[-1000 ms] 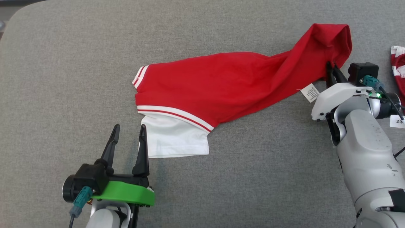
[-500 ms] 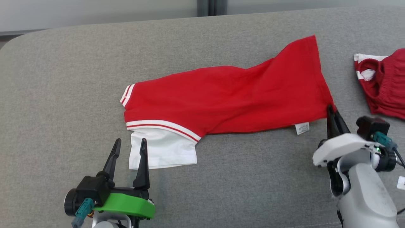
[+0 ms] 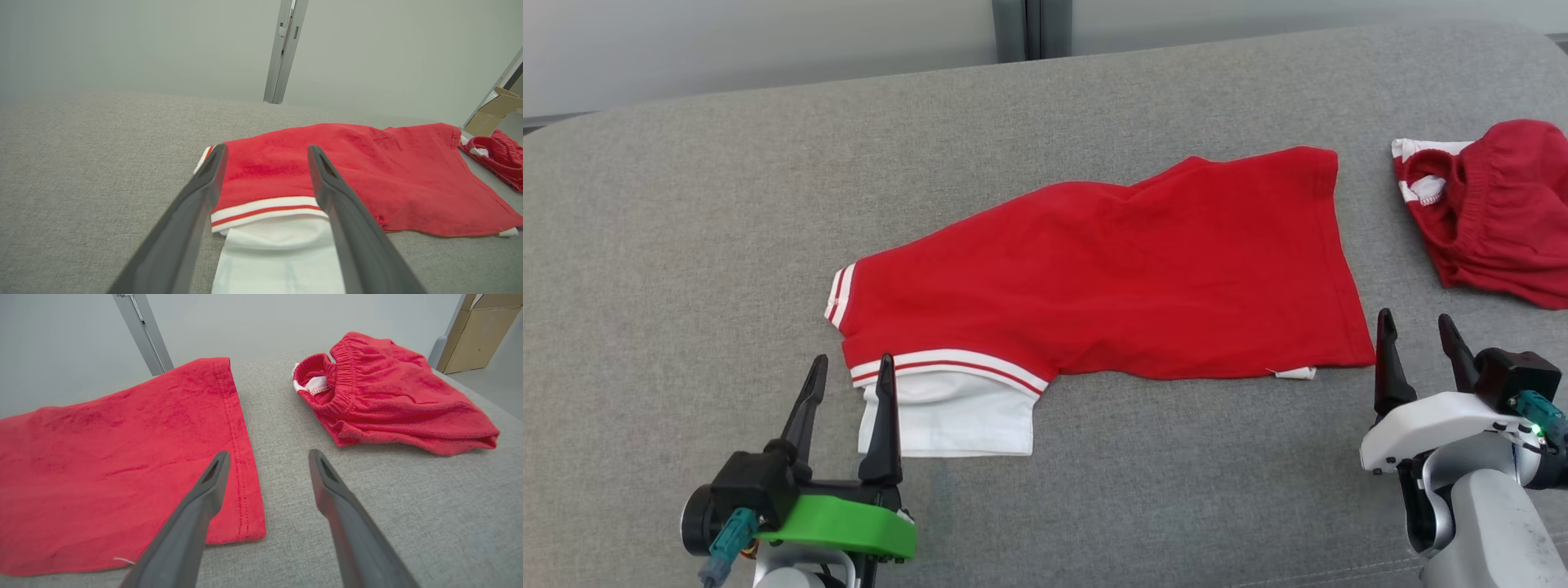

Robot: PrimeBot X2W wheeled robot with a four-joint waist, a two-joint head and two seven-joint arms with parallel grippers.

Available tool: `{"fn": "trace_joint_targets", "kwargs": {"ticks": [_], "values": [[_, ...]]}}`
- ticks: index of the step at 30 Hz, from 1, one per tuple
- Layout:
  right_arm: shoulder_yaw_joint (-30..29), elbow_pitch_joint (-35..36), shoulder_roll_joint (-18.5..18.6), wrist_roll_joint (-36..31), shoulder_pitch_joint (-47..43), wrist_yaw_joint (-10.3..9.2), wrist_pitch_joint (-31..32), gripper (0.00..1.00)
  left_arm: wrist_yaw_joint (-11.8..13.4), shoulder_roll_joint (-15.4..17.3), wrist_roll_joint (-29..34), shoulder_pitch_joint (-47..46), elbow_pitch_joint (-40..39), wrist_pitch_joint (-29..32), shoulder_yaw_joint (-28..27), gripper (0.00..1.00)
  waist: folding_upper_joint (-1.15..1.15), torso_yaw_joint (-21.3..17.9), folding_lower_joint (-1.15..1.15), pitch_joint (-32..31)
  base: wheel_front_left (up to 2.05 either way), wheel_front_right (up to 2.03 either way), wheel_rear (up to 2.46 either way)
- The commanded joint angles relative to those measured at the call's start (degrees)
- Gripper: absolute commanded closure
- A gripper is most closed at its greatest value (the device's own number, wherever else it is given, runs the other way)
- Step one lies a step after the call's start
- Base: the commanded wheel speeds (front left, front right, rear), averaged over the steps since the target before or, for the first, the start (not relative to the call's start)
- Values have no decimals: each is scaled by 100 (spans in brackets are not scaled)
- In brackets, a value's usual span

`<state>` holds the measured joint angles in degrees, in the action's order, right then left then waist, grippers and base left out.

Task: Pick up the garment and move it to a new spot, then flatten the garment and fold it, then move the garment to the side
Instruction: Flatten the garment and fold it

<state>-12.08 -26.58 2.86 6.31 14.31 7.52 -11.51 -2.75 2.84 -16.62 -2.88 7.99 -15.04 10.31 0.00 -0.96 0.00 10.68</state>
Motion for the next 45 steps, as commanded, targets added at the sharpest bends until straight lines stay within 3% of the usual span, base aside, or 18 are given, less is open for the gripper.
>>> {"fn": "trace_joint_targets", "kwargs": {"ticks": [1,11,18,29,39,45], "values": [[16,146,7,-114,-78,-7,-66,0,7,17,-15,-73,-12,-19,-40,0,0,-12,0,-81,0,0,0],[734,1157,8,-152,-550,-8,-209,0,-20,15,-156,259,104,-19,-85,0,0,-98,0,-727,0,0,0],[1083,1477,8,27,-951,-7,-71,0,-10,14,-318,534,190,-19,-52,0,0,-11,0,-1070,0,0,0],[1468,1423,10,176,-1061,-8,-65,0,164,13,-287,665,224,-19,-58,0,0,58,0,-1142,0,0,0],[1444,1275,10,186,-967,-8,-146,0,168,13,-196,637,233,-19,-68,0,0,73,0,-1096,0,0,0],[1320,1275,10,140,-897,-8,-172,0,145,26,-280,496,692,197,-7,0,0,36,0,-944,0,0,0]]}}
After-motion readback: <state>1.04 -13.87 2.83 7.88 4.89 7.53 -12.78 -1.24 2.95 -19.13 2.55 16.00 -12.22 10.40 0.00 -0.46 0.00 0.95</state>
